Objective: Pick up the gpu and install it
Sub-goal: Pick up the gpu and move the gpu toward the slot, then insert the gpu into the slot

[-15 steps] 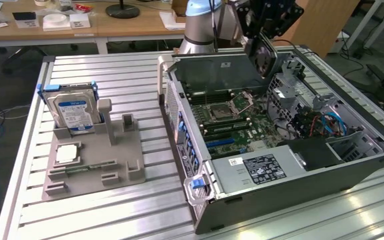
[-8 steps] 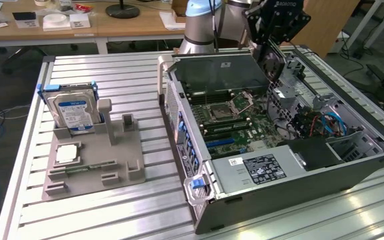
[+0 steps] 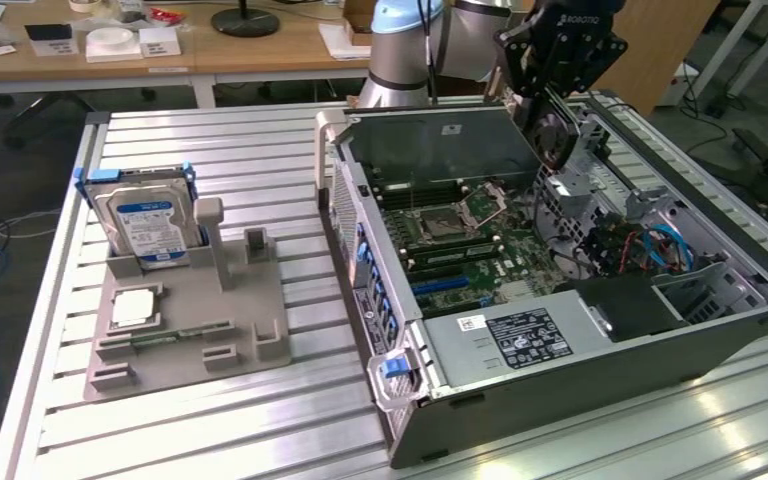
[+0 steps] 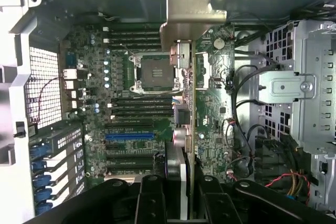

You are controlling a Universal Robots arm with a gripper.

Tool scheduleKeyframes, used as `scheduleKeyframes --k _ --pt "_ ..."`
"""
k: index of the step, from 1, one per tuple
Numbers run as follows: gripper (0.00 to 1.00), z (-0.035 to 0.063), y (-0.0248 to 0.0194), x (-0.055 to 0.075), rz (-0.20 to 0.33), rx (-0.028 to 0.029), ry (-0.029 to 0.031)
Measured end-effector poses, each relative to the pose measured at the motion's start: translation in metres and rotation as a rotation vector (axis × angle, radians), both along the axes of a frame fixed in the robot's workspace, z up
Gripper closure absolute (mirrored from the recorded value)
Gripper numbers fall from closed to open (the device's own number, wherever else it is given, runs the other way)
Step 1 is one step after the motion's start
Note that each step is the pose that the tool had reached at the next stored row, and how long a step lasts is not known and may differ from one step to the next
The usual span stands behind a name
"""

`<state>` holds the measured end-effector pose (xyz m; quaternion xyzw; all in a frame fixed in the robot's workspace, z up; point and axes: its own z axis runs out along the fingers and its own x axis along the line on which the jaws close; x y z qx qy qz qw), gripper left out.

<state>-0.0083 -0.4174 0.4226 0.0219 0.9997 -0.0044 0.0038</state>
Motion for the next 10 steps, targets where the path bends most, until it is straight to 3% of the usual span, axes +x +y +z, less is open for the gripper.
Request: scheduleKeyframes --k 10 --pt "0.72 0.0 0.0 0.0 0.0 0.0 0.0"
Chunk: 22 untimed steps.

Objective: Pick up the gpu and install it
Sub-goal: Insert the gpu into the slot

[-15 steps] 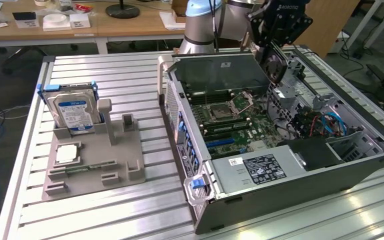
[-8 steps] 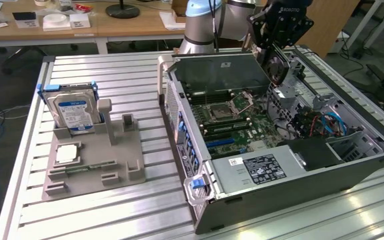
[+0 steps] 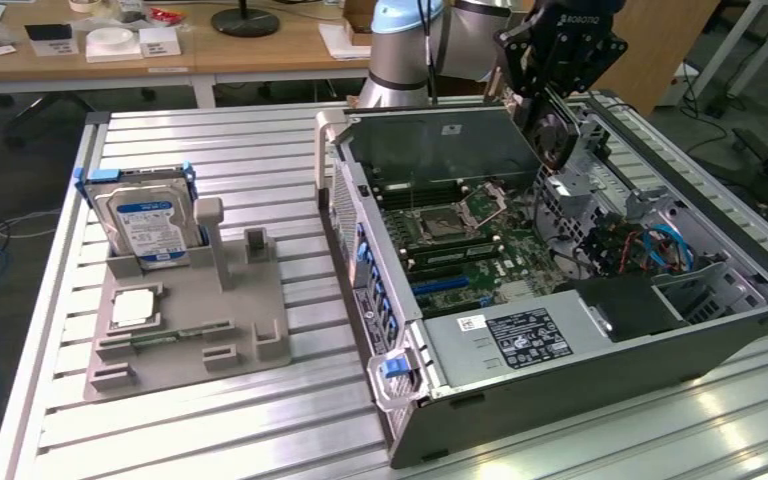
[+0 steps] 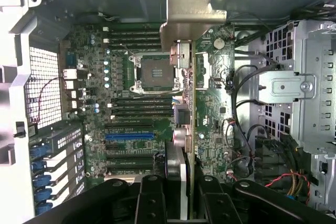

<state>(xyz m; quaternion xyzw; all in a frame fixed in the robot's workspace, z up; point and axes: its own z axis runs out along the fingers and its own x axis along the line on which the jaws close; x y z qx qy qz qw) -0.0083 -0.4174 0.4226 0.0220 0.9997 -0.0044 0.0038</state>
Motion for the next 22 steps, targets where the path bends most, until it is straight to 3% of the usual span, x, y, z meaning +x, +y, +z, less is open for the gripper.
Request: scheduleKeyframes --k 5,22 --pt "0.72 0.0 0.0 0.0 0.015 0.0 0.0" --pt "0.72 -0.0003 -0.0002 0.0 0.268 -0.0001 0.0001"
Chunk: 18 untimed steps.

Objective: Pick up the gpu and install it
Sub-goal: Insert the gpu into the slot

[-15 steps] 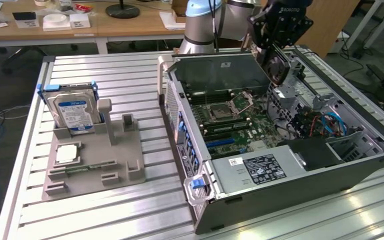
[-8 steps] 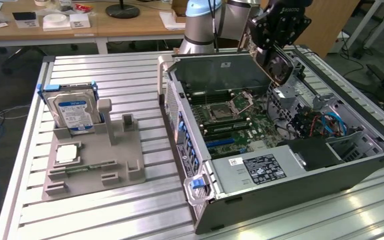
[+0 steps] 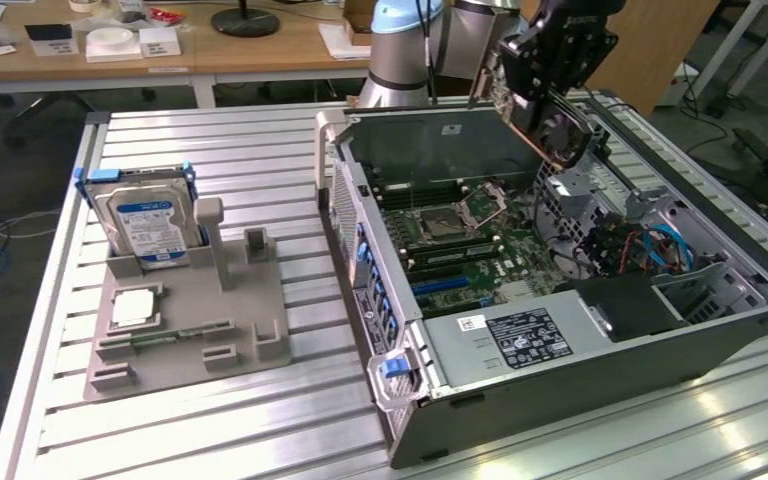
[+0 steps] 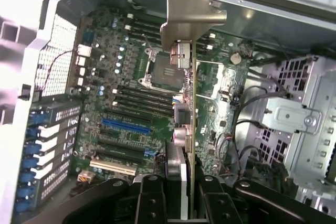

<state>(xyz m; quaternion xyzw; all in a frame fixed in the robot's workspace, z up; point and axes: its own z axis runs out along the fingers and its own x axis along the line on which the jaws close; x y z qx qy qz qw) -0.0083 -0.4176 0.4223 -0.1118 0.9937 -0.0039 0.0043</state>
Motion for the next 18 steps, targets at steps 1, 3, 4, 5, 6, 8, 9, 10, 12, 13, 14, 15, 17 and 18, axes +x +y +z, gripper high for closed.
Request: scheduleKeyframes --k 1,3,4,5,6,8,9,10,12,13,14,15,17,18 --pt "0.72 0.0 0.0 0.0 0.016 0.0 0.0" --pt "0.72 -0.0002 0.0 0.0 0.047 0.0 -0.0001" --pt "0.72 -0.0002 0.0 0.0 0.063 0.0 0.0" --pt "0.72 -0.0003 0.0 0.0 0.078 0.0 0.0" --pt "0.72 -0.0003 0.0 0.0 0.093 0.0001 -0.0001" --pt "0.72 -0.0004 0.0 0.0 0.124 0.0 0.0" --pt "0.72 -0.0005 0.0 0.0 0.138 0.0001 -0.0002" --pt "0.72 -0.0006 -0.0001 0.0 0.153 0.0001 -0.0001" --pt "0.72 -0.0007 -0.0001 0.0 0.183 0.0001 -0.0002" --pt "0.72 -0.0007 -0.0001 0.0 0.197 0.0001 -0.0002" --pt "0.72 -0.0008 -0.0002 0.0 0.211 0.0001 -0.0003" --pt "0.72 -0.0009 -0.0002 0.0 0.227 0.0001 -0.0003" --pt "0.72 -0.0011 -0.0003 0.0 0.255 0.0001 -0.0006" --pt "0.72 -0.0011 -0.0003 0.0 0.27 0.0 -0.0006"
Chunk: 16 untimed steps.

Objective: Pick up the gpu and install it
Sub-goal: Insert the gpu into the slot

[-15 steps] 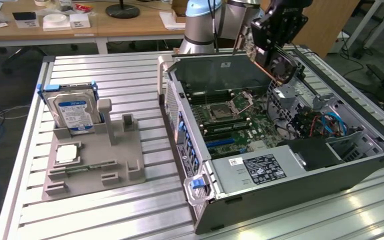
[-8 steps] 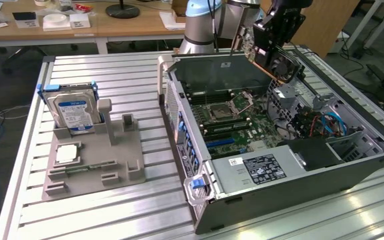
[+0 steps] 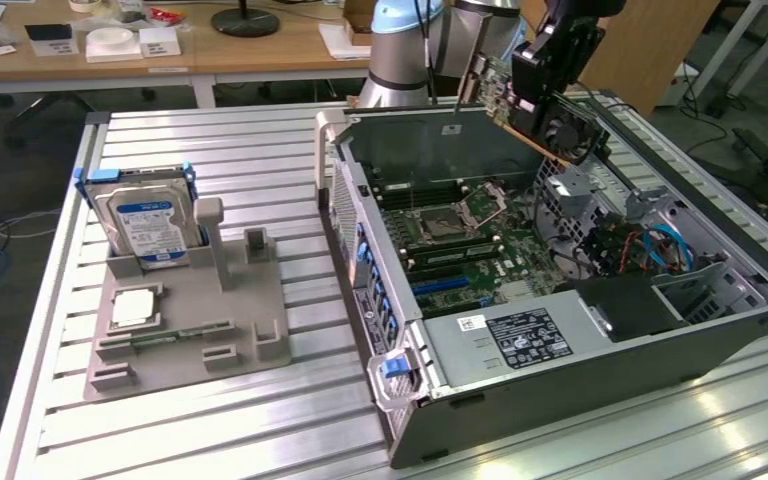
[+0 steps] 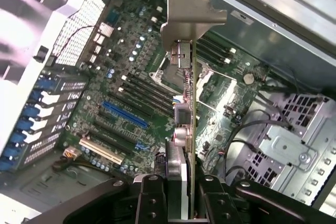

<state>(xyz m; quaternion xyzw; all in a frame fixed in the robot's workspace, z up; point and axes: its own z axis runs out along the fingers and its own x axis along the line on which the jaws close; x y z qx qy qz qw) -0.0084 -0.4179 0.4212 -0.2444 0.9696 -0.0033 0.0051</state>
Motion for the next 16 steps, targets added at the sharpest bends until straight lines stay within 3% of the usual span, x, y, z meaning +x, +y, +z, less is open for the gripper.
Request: scheduleKeyframes --k 16 --pt "0.72 -0.0016 -0.0003 0.0 0.252 0.0005 -0.0037"
